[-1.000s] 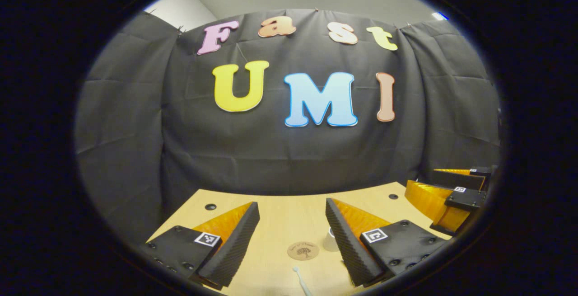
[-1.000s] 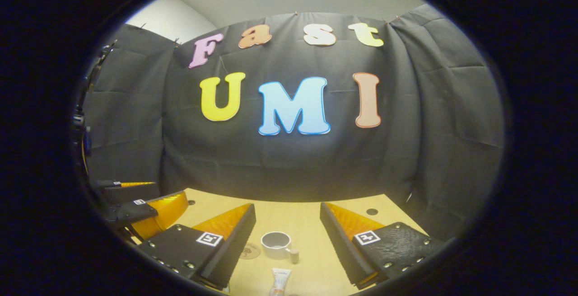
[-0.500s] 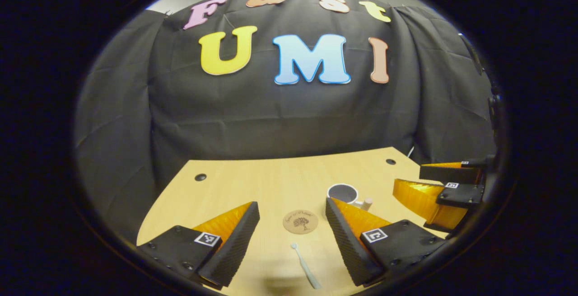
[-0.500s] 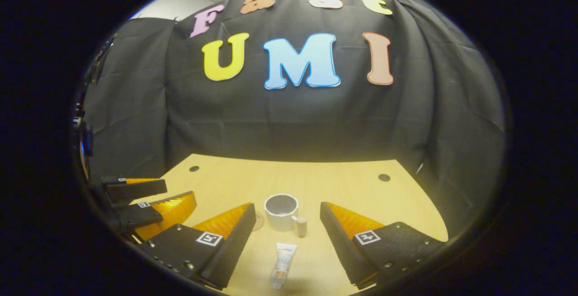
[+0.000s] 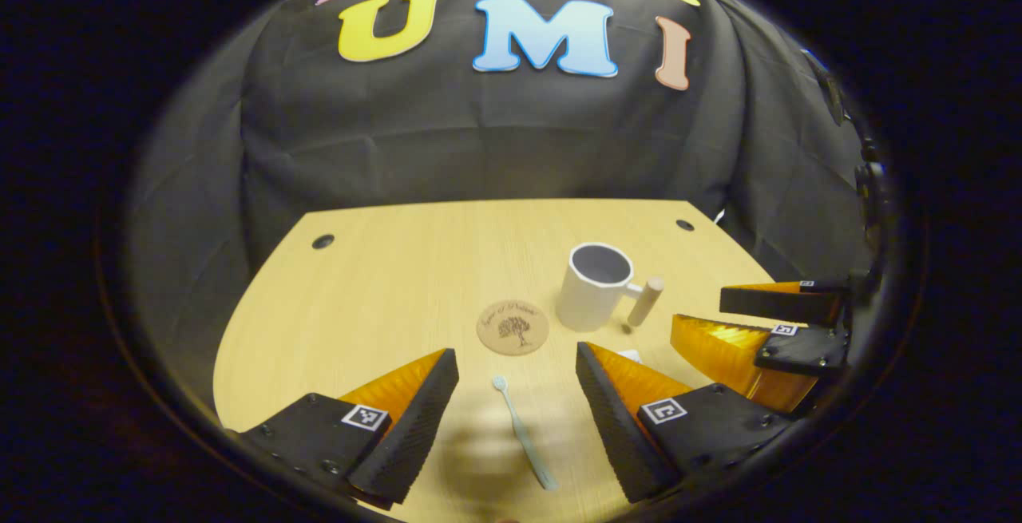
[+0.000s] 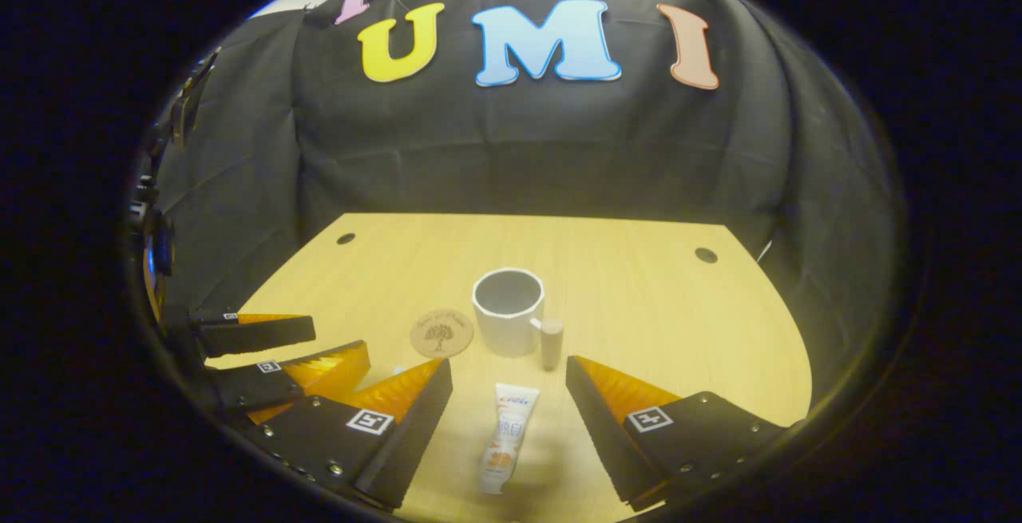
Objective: Put the toothbrush and toothpaste on the desktop into the cup, then pick up the cup and place it on the coaster on the desktop.
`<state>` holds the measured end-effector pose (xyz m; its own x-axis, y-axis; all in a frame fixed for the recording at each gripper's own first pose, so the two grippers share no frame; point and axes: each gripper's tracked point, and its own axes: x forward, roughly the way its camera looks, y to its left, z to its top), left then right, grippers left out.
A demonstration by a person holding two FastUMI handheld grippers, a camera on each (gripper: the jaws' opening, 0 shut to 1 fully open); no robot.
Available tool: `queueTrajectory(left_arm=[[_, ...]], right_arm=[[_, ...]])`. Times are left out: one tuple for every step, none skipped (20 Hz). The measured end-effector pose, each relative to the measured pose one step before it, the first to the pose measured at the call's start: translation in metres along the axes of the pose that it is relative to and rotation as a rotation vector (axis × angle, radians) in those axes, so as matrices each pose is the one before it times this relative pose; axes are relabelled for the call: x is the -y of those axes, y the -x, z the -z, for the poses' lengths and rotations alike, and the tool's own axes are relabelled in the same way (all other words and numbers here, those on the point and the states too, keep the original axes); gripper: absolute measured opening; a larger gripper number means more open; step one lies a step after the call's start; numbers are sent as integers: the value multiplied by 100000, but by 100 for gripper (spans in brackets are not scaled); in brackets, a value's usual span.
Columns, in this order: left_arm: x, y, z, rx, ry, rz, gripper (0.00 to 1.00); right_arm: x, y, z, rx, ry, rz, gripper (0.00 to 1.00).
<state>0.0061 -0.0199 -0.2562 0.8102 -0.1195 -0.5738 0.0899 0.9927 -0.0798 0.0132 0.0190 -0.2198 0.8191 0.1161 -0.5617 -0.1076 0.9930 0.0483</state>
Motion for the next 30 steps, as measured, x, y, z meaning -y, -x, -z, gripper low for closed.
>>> queueTrajectory(left_arm=[[-137, -637, 1306, -3263, 1266, 43, 99], [-193, -544, 1271, -3340, 1495, -95, 100], [-146, -618, 1158, -3139, 1645, -81, 100], [-264, -506, 980, -3185, 1525, -434, 100], [-262, -680, 986, -3377, 1440, -461, 100], [-235, -655, 918, -2768, 1213, -599, 100], [-210, -758, 963, -2309, 1106, -531, 98], [-263, -529, 728, -2422, 791, -629, 100], [-205, -668, 739, -2227, 477, -745, 100], [-190, -469, 575, -2047, -91, -948, 100], [-158, -443, 489, -1513, -241, -837, 100], [-125, -331, 467, -1730, -318, -849, 100], [-63, -383, 262, -737, -598, -708, 100], [-24, -339, 129, -621, -756, -801, 100], [-25, -225, 250, -592, -553, -746, 100], [-119, -94, 138, -759, -176, -1202, 100], [-36, -187, -84, 750, -537, -747, 100], [32, -149, -48, 24, -331, -692, 98], [-229, -131, -55, 167, -871, -1691, 98], [14, -49, -191, 751, -380, -446, 99], [137, -121, -17, 550, 336, -269, 98], [57, 25, -179, 826, 420, -447, 98], [8, -67, 71, -247, 233, -342, 96], [70, 52, -96, 846, -648, 46, 96], [-87, -39, -2, -379, -406, -178, 94], [98, -77, -130, 240, -409, 191, 80], [141, -111, 35, -562, -136, -179, 80], [156, -25, -305, 631, -629, 596, 80], [-149, -121, 132, -285, -519, -614, 62], [-40, 6, -152, -223, -608, -250, 45]], right_arm=[[37, -426, 875, -3445, -307, -87, 91], [-59, -635, 934, -3912, -196, -137, 91], [-16, -450, 686, -3046, -309, -148, 91], [-46, -628, 1001, -3021, -245, -589, 91], [-16, -507, 756, -2667, -164, -205, 91], [108, -526, 872, -2670, -157, -260, 91], [119, -499, 510, -2004, -208, -14, 91], [83, -425, 557, -2094, -136, -141, 91], [54, -568, 502, -2346, -98, 99, 92], [-109, -574, 362, -2303, -210, -130, 92], [-4, -458, 402, -2732, -72, 90, 92], [89, -622, 542, -2369, -85, 87, 92], [-6, -404, 651, -4396, -28, 81, 92], [30, -489, 498, -2587, -192, 297, 93], [95, -320, 154, -1252, -173, 815, 93], [69, -354, 255, -843, 105, 589, 94], [49, -152, 101, -608, 179, 169, 94], [146, -170, 188, -697, 464, 678, 93], [185, -68, 47, -635, 575, 1016, 94], [249, -250, 51, 567, 875, 1227, 94], [124, -53, -15, 266, 631, 430, 94], [27, -122, 289, -619, 801, 790, 89], [-47, -19, 146, -494, -29, -106, 85], [-47, 35, -11, 634, 297, 26, 83], [-3, -57, 35, -557, 252, 123, 78], [-24, 149, 115, -743, 27, -77, 71], [-113, 196, -14, -1642, -1205, -606, 63], [-26, -101, 54, -1202, -716, -776, 53], [102, -77, -41, -1403, -776, -239, 53], [40, -142, 134, -1396, -3090, 551, 43]])
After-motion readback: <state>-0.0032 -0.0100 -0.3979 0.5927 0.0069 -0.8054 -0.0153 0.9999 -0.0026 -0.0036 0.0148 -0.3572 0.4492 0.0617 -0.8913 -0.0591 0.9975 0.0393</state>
